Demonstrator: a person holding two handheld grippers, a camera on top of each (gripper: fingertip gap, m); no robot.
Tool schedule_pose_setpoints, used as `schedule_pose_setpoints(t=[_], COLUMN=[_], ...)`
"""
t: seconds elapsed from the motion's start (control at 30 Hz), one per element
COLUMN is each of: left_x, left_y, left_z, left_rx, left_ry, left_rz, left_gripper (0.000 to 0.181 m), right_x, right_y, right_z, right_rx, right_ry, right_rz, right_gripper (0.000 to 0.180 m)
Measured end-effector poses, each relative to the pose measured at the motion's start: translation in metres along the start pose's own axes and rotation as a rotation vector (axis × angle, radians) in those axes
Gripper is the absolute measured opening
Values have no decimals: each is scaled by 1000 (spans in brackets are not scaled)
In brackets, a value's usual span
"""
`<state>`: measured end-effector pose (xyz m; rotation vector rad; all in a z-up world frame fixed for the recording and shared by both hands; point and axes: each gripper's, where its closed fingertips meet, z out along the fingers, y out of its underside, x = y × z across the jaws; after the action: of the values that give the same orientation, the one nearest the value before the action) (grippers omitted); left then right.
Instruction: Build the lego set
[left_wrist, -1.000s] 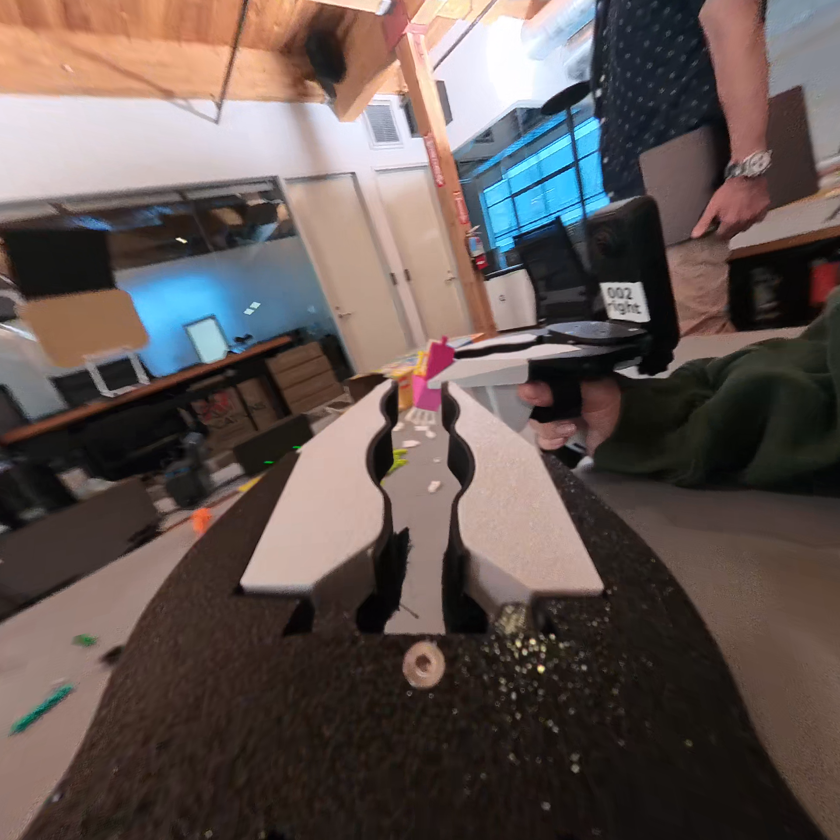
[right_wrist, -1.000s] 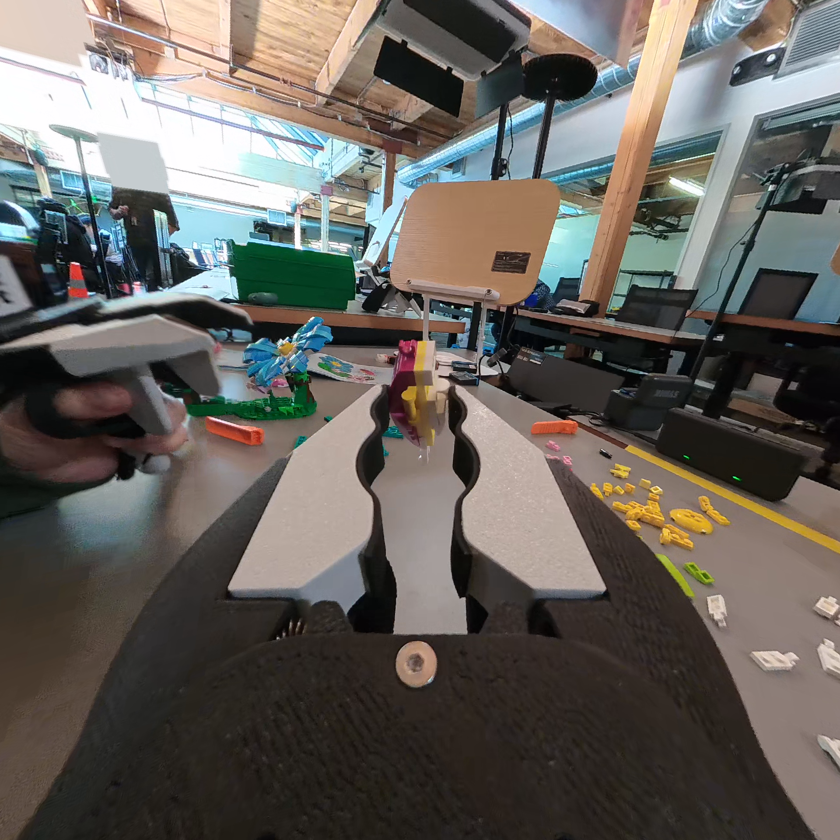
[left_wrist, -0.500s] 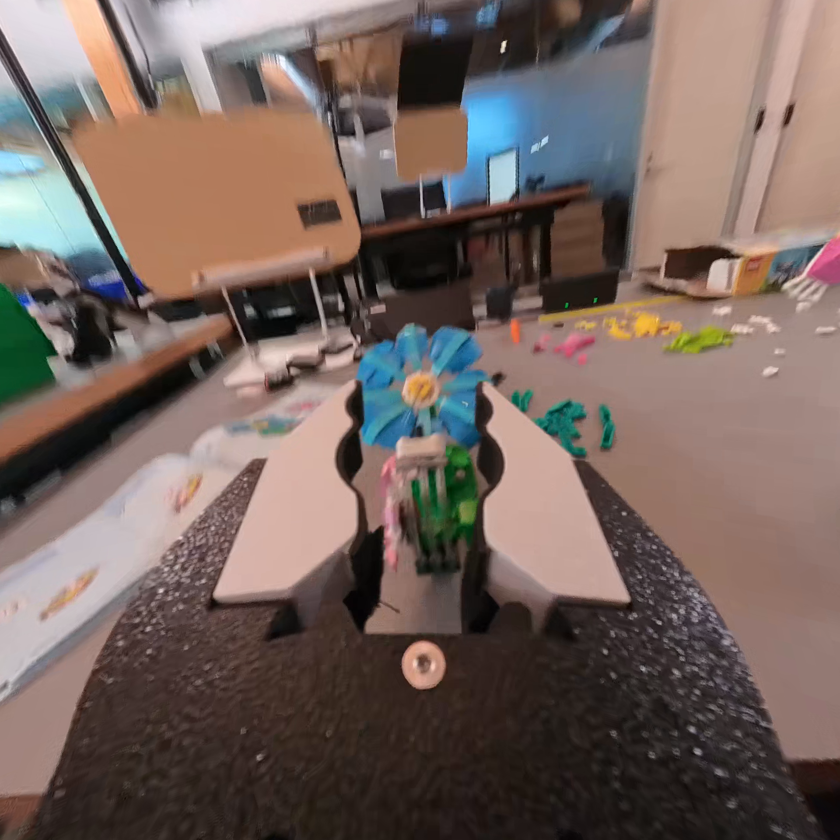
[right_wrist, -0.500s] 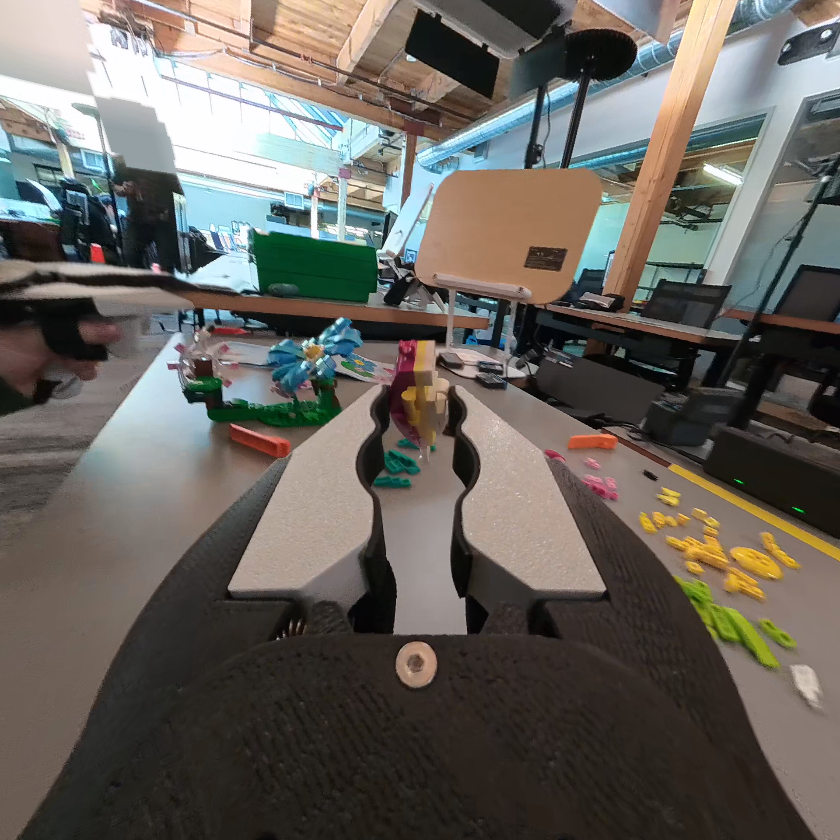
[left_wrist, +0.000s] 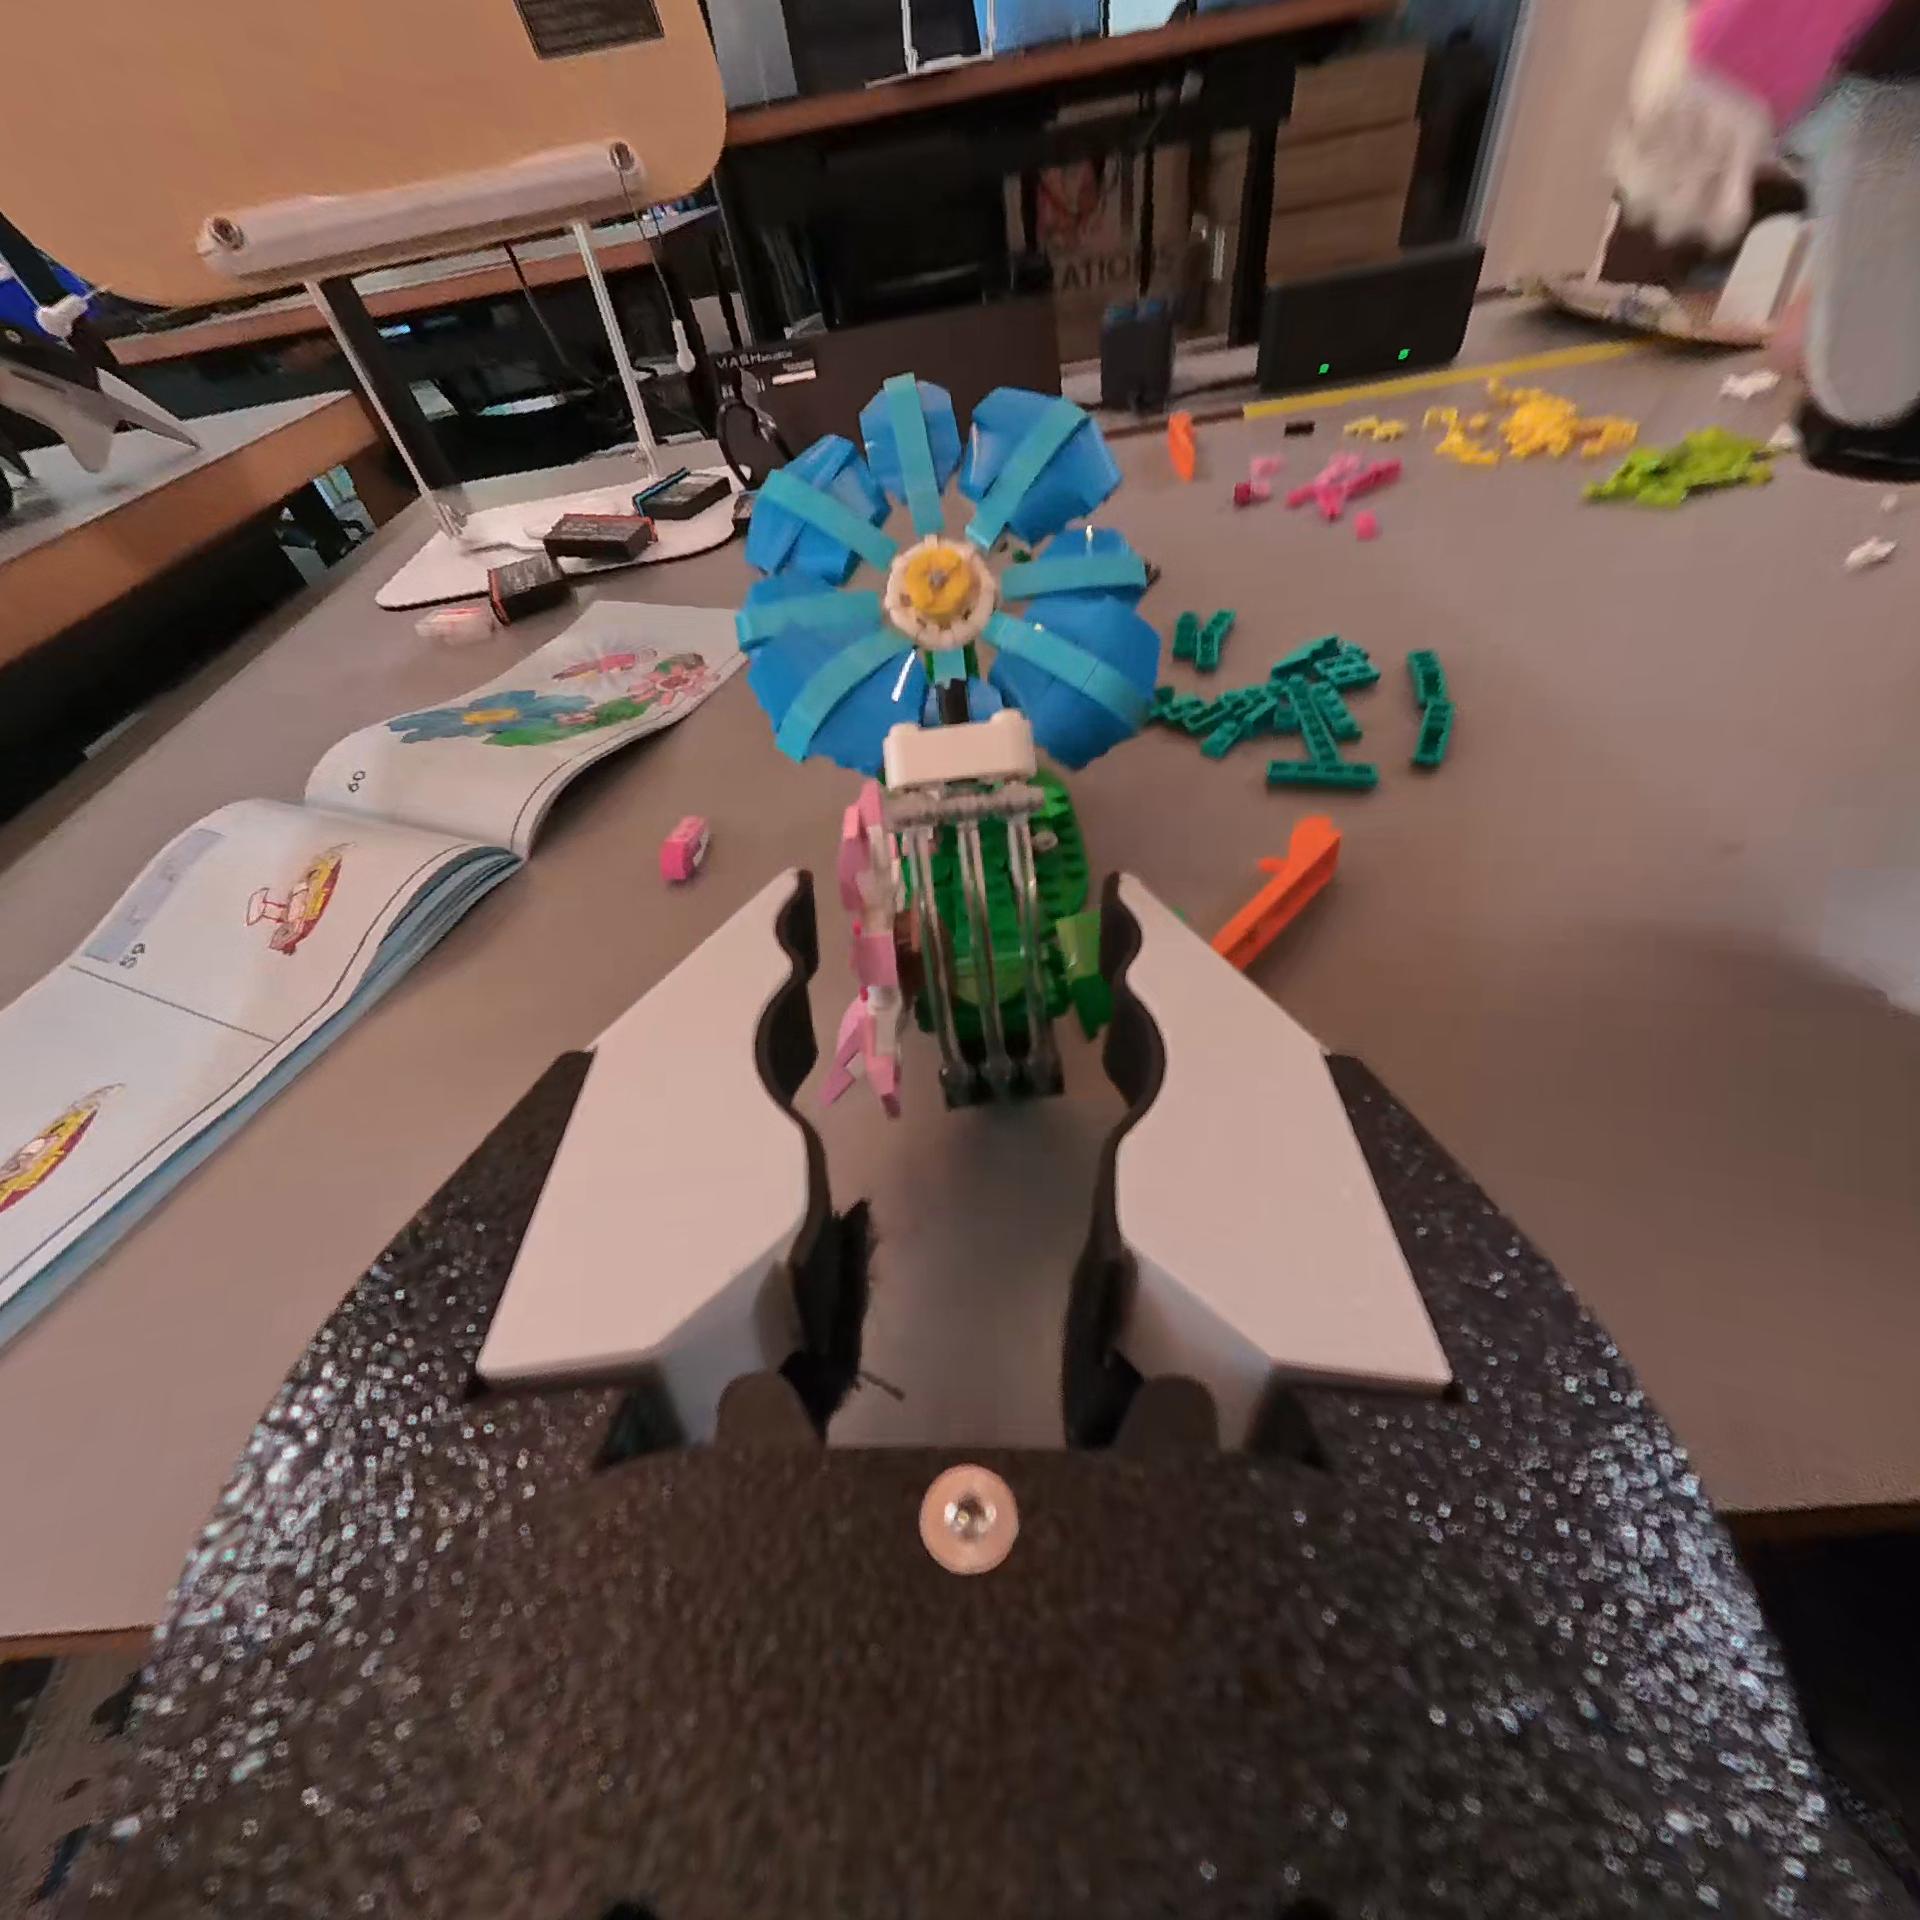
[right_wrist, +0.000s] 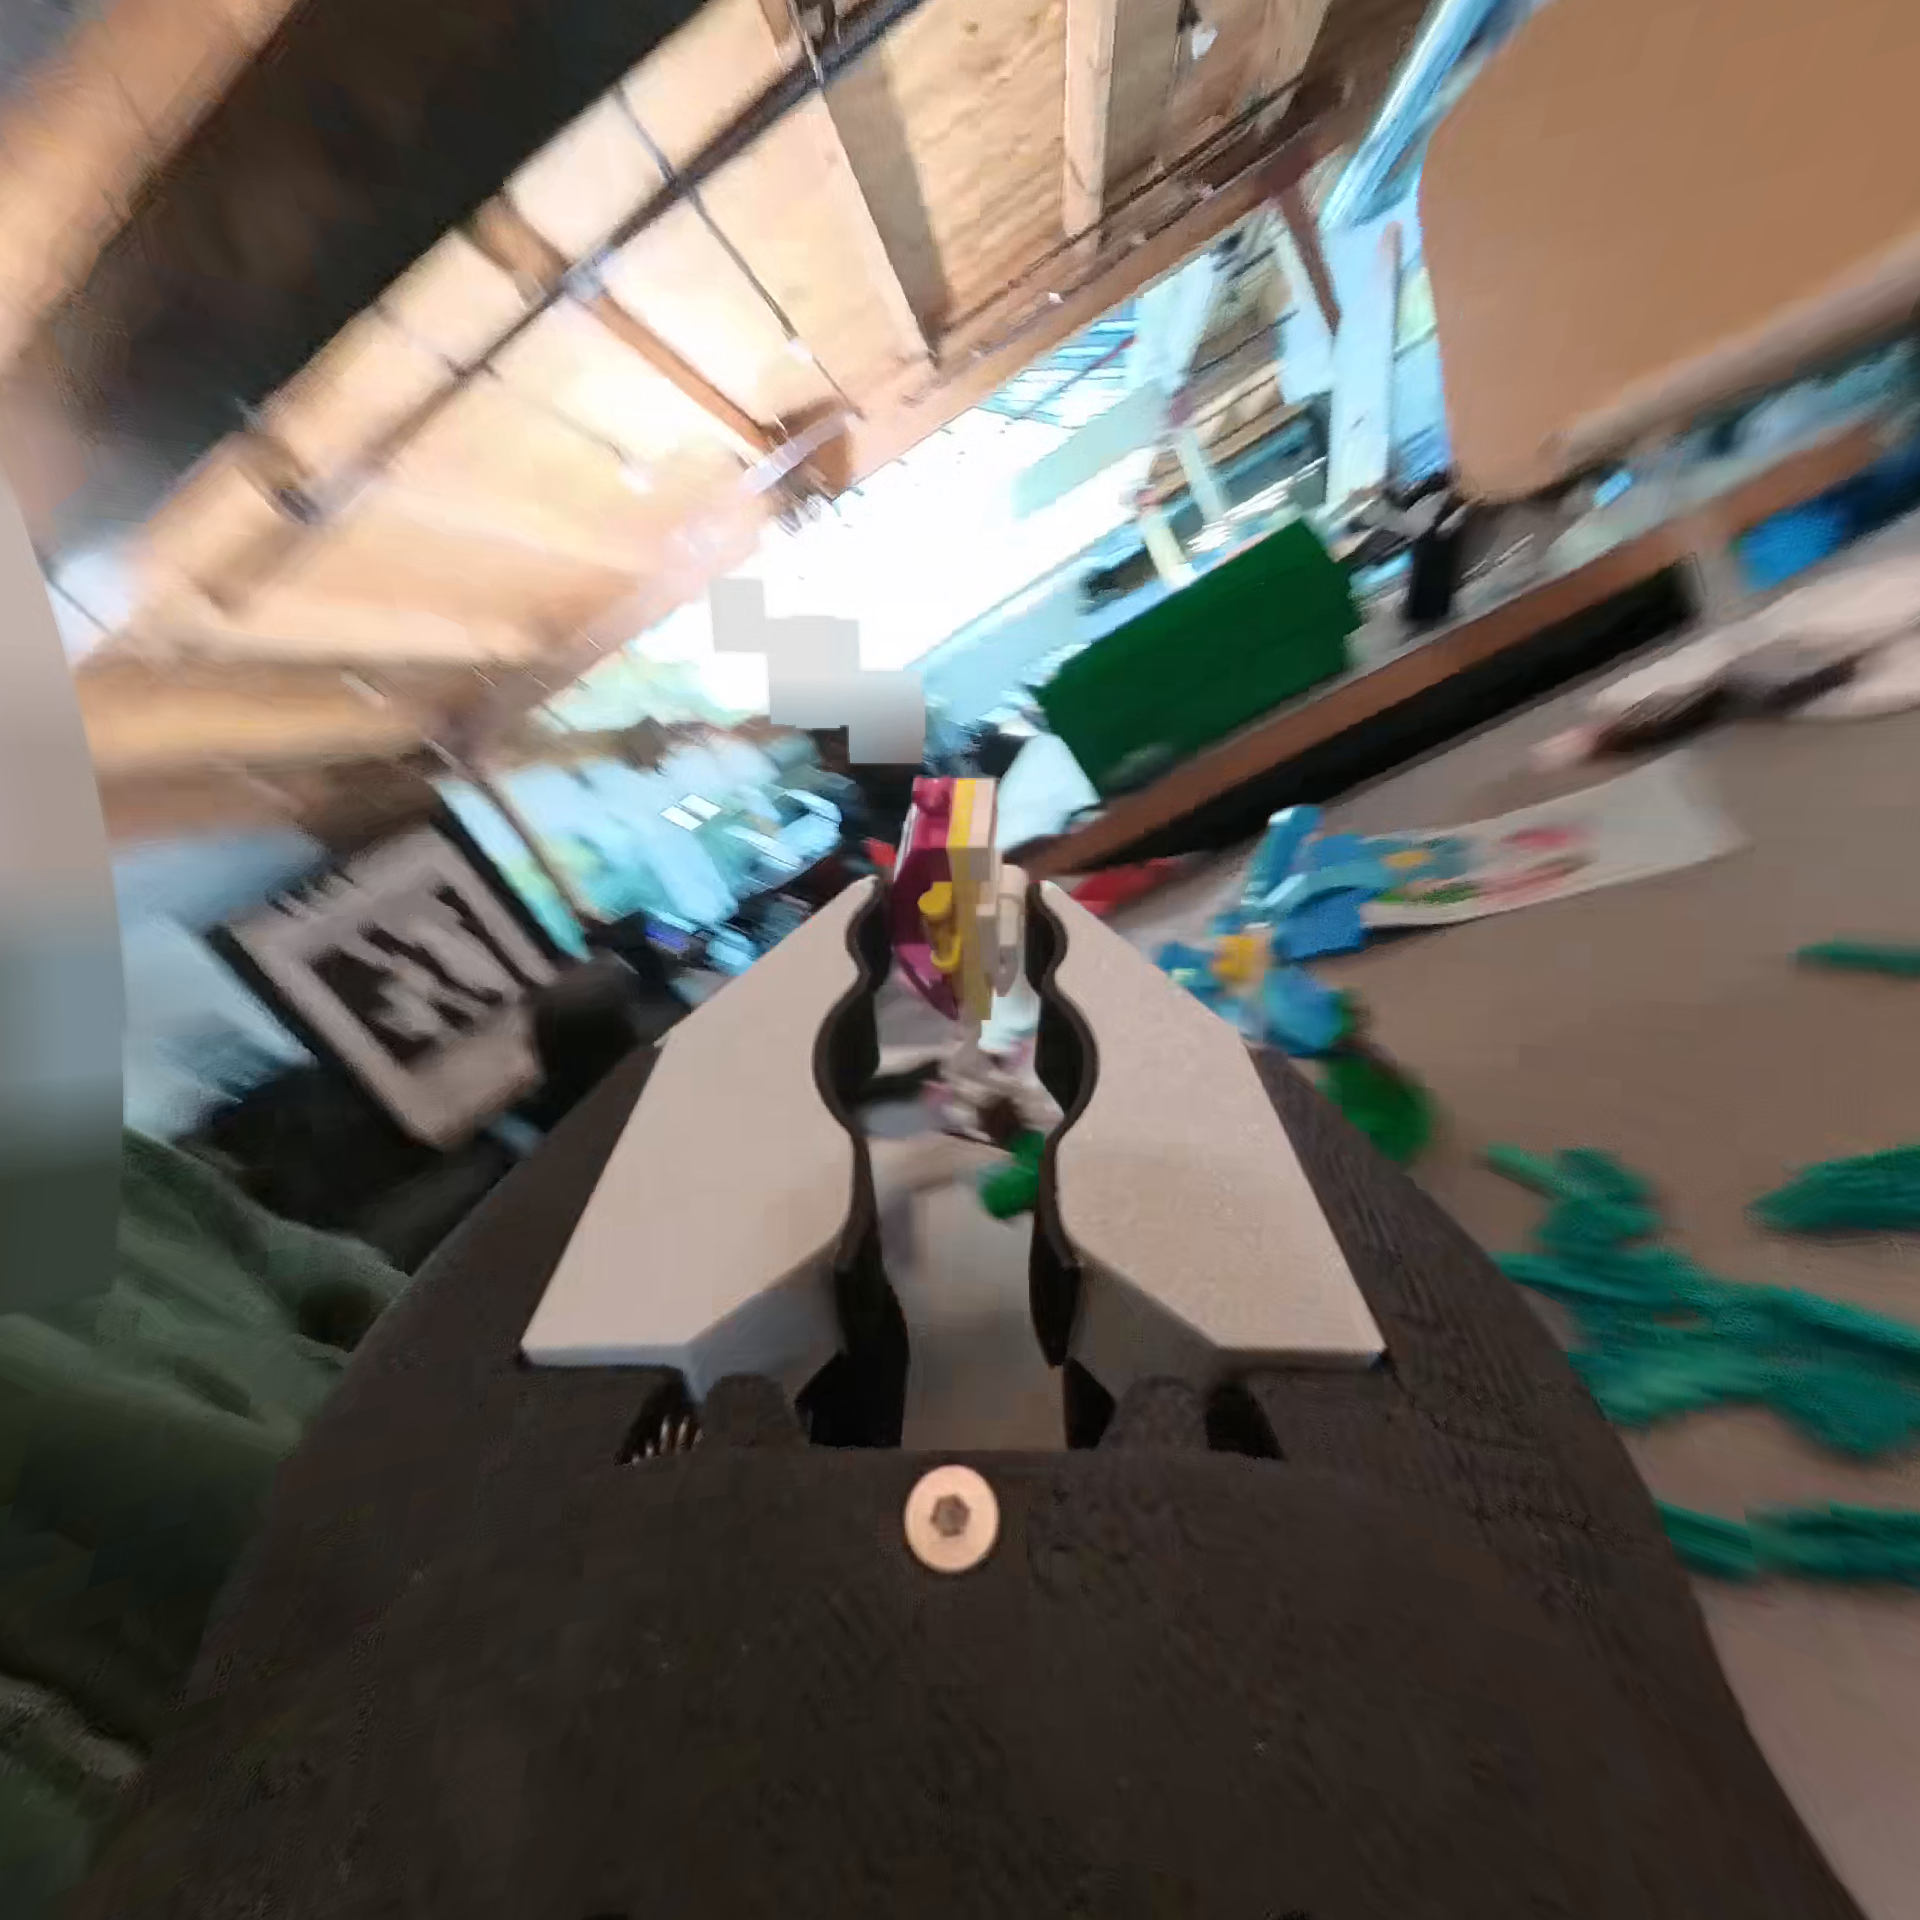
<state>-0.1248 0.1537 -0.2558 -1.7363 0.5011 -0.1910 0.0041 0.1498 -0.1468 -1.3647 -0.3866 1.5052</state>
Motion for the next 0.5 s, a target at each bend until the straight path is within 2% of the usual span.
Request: schedule_pose_setpoints(t=[0.1,0.2,0.4,0.5], left_x=[-3,-3,-3,-3], left_y=[4,6,7,7], left_z=[-1,0,1,1], left_rx=[-15,-18,-8,-3], left_ry=[7,35,50,45], left_rz=[6,-18,-19,-8], left_gripper=[48,42,35,35], right_x=[2,3,7,-5], right_y=[-5,-4,-14,-27], right_z=[18,28,31,27], right_rx=[70,113,239,284], right_ry=[-147,-251,-443,-622], right_rz=[439,714,1017,1093], right_gripper=[24,24,24,24])
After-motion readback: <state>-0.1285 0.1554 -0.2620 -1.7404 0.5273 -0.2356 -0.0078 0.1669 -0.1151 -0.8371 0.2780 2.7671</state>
